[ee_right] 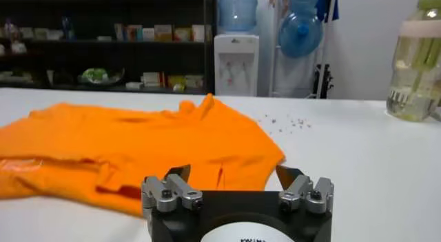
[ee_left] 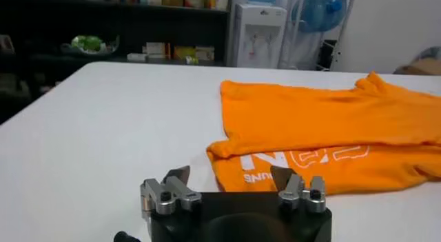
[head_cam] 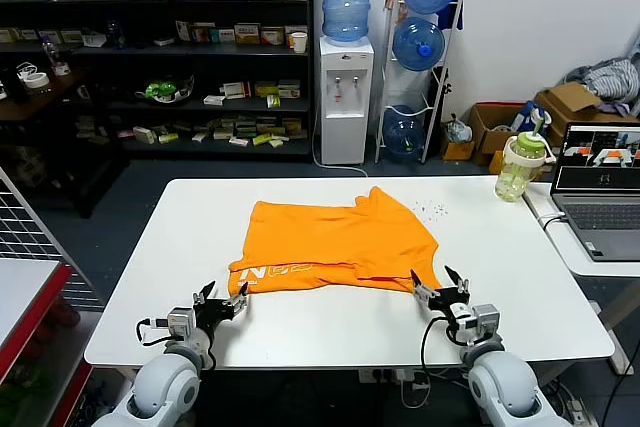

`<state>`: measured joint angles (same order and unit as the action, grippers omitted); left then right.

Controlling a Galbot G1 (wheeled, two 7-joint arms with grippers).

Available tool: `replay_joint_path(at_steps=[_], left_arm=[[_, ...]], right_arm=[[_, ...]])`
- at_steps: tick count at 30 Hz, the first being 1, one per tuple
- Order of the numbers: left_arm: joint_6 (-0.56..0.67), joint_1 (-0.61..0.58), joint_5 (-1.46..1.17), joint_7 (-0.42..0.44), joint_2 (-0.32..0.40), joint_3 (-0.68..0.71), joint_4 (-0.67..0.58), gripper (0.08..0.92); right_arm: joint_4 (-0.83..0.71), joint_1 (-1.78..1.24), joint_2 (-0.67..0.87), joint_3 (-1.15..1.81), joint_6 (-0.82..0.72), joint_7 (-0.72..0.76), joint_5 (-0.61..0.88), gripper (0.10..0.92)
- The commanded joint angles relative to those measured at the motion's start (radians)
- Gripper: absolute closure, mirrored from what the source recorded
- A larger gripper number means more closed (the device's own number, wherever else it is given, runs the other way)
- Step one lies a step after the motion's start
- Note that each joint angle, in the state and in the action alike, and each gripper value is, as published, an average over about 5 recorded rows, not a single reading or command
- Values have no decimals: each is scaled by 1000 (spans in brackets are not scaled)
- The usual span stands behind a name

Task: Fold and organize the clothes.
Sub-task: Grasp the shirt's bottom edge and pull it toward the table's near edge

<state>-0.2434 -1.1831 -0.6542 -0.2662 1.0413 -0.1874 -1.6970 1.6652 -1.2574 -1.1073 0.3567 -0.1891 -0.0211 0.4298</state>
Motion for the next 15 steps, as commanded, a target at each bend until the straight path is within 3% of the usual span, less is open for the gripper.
replay_joint_path(at_steps=[1, 8, 15], left_arm=[[-20, -11, -39, -5, 19, 7, -6, 179], [-19, 21, -38, -8, 28, 10, 15, 177], [-18, 31, -28, -15, 33, 10, 29, 184]], right_arm=[[2, -68, 17, 19, -7, 46, -34, 203], [-8, -39, 8, 1, -18, 43, -30, 240], [-23, -26, 10, -3, -21, 38, -22, 432]])
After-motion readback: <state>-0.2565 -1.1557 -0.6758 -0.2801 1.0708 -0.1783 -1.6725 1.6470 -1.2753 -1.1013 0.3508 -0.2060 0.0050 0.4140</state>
